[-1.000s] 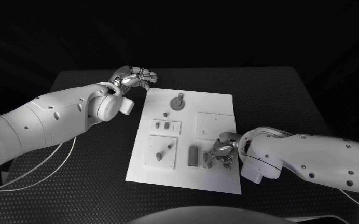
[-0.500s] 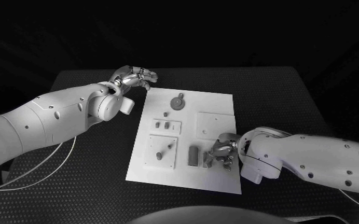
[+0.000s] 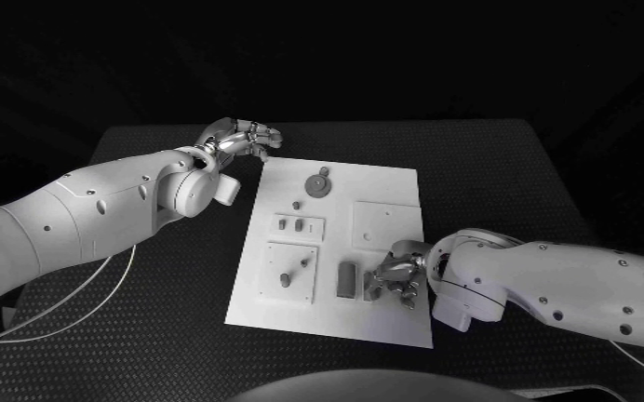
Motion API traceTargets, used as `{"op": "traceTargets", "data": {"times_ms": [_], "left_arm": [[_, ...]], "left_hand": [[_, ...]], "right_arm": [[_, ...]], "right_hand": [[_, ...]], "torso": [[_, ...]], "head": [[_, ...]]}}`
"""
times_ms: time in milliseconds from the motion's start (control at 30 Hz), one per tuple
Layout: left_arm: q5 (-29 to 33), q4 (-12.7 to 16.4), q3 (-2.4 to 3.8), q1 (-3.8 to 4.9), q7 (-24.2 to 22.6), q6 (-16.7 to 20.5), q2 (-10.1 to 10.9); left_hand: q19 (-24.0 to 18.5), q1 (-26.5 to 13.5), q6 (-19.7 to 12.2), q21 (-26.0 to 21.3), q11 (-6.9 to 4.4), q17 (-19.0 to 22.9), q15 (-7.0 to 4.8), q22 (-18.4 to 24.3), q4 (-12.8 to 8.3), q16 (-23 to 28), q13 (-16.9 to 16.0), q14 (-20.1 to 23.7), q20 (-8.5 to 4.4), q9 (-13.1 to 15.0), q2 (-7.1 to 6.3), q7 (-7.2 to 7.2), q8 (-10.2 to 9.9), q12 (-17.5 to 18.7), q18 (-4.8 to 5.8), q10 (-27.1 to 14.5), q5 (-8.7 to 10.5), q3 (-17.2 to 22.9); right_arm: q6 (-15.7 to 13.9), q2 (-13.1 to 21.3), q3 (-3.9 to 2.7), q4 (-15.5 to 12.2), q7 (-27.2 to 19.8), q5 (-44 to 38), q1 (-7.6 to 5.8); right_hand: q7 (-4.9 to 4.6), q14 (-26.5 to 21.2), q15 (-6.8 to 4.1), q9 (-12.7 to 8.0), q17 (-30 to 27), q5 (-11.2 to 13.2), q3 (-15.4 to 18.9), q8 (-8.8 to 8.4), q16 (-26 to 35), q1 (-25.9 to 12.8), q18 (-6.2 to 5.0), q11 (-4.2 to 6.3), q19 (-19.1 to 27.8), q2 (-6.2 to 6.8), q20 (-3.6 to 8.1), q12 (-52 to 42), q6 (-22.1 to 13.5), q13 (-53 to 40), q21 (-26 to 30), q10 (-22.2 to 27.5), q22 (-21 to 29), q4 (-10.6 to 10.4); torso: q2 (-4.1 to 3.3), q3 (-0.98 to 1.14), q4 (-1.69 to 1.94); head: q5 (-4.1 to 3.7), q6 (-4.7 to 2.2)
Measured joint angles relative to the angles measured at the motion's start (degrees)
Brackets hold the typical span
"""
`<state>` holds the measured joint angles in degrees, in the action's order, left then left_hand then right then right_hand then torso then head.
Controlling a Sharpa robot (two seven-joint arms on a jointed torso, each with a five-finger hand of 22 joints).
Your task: Assemble the parts on the task board
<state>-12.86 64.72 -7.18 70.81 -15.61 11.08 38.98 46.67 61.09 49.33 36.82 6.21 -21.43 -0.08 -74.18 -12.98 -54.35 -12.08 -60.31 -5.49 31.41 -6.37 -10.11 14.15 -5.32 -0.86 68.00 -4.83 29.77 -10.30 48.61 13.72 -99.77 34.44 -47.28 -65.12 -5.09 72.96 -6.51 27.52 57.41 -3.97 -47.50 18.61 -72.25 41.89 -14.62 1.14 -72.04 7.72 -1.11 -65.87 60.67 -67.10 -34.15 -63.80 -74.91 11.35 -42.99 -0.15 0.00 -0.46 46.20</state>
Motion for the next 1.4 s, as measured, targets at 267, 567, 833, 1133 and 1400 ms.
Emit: {"op": "traceTargets", "data": {"times_ms": [267, 567, 833, 1133, 1400], "left_arm": [[-0.01, 0.0, 0.0, 0.0, 0.04, -0.02, 0.03], [-0.02, -0.02, 0.0, 0.0, 0.12, -0.06, 0.02], [-0.04, -0.02, 0.0, 0.0, 0.19, -0.08, 0.03], [-0.05, -0.15, -0.01, 0.0, 0.22, -0.1, -0.05], [-0.03, -1.5, -0.01, 0.0, 0.22, -0.11, -0.75]], "left_hand": [[-0.08, 0.0, 0.0, 0.0, 0.0, 0.0, 0.0, -0.05, 0.0, 0.0, 0.0, 0.0, 0.08, 0.0, 0.0, 0.0, 0.0, 0.0, 0.0, 0.0, 0.0, 0.0], [-0.09, 0.0, 0.0, 0.0, -0.01, -0.05, 0.0, -0.04, 0.0, 0.0, 0.0, 0.0, 0.09, 0.05, 0.0, 0.0, 0.0, 0.0, 0.0, 0.0, 0.0, 0.0], [-0.09, 0.0, 0.0, 0.0, -0.01, -0.05, 0.0, -0.09, 0.0, 0.0, 0.0, 0.0, 0.09, 0.04, 0.0, 0.0, 0.0, 0.0, 0.0, 0.01, 0.0, 0.0], [-0.1, 0.0, 0.0, -0.04, -0.01, -0.04, 0.0, -0.08, 0.0, 0.0, 0.0, 0.0, 0.1, 0.04, 0.0, 0.0, 0.0, 0.0, 0.0, 0.01, 0.0, 0.0], [-0.1, 0.0, 0.0, -0.22, -0.01, -0.09, 0.0, -0.14, 0.0, 0.0, 0.0, 0.0, 0.1, 0.03, 0.01, 0.0, 0.0, 0.0, 0.0, 0.01, 0.0, 0.0]], "right_arm": [[0.76, 0.21, 0.01, -0.23, -0.21, 0.0, 0.01], [1.58, 0.5, 0.01, -0.46, -0.67, 0.0, 0.01], [2.29, 0.68, -0.01, -0.12, -1.17, -0.37, 0.02], [3.95, 2.96, -0.12, 1.54, -4.18, -1.12, -0.1], [7.99, 5.66, -1.16, 3.38, -11.19, 0.76, -4.61]], "right_hand": [[0.18, 0.17, -0.16, -0.14, 0.1, 0.64, -0.25, 0.0, 0.18, -1.62, 0.01, 0.09, -0.22, 1.02, 0.21, 0.0, 0.19, -0.32, 0.0, -0.1, 0.0, -1.17], [0.19, 0.18, -0.15, -0.21, 0.13, 0.64, -0.41, 0.0, 0.18, -2.27, 0.01, 0.18, -0.21, 1.67, 0.21, 0.0, 0.19, -0.41, 0.0, -0.18, 0.0, -1.33], [0.2, 0.03, -0.29, -0.28, 0.26, 0.64, -0.15, 0.02, 0.18, -1.65, 0.01, 0.24, -0.42, 2.61, 0.42, 0.0, 0.2, -0.51, 0.0, -0.24, 0.0, -1.06], [-0.06, 0.01, -0.28, -0.35, 0.33, 0.86, 1.45, 0.39, 0.47, 1.04, 0.0, -0.02, -0.42, 5.01, 0.42, 0.27, -0.08, -0.41, 0.0, 0.02, 0.0, 0.15], [-0.52, -0.23, -0.19, -0.51, 0.46, 0.86, 3.02, -0.05, 0.47, 0.96, -0.01, -0.34, -0.29, 5.86, 0.54, 0.27, -0.95, -0.41, 0.0, 0.34, 0.0, -1.42]], "torso": [[0.01, 0.01, 0.01], [0.01, 0.01, 0.0], [0.01, 0.03, 0.0], [0.02, 0.01, 0.0], [0.16, 0.17, -0.03]], "head": [[-0.01, 0.01], [0.03, 0.11], [0.01, 0.08], [-0.13, -0.31], [-0.19, -1.74]]}}
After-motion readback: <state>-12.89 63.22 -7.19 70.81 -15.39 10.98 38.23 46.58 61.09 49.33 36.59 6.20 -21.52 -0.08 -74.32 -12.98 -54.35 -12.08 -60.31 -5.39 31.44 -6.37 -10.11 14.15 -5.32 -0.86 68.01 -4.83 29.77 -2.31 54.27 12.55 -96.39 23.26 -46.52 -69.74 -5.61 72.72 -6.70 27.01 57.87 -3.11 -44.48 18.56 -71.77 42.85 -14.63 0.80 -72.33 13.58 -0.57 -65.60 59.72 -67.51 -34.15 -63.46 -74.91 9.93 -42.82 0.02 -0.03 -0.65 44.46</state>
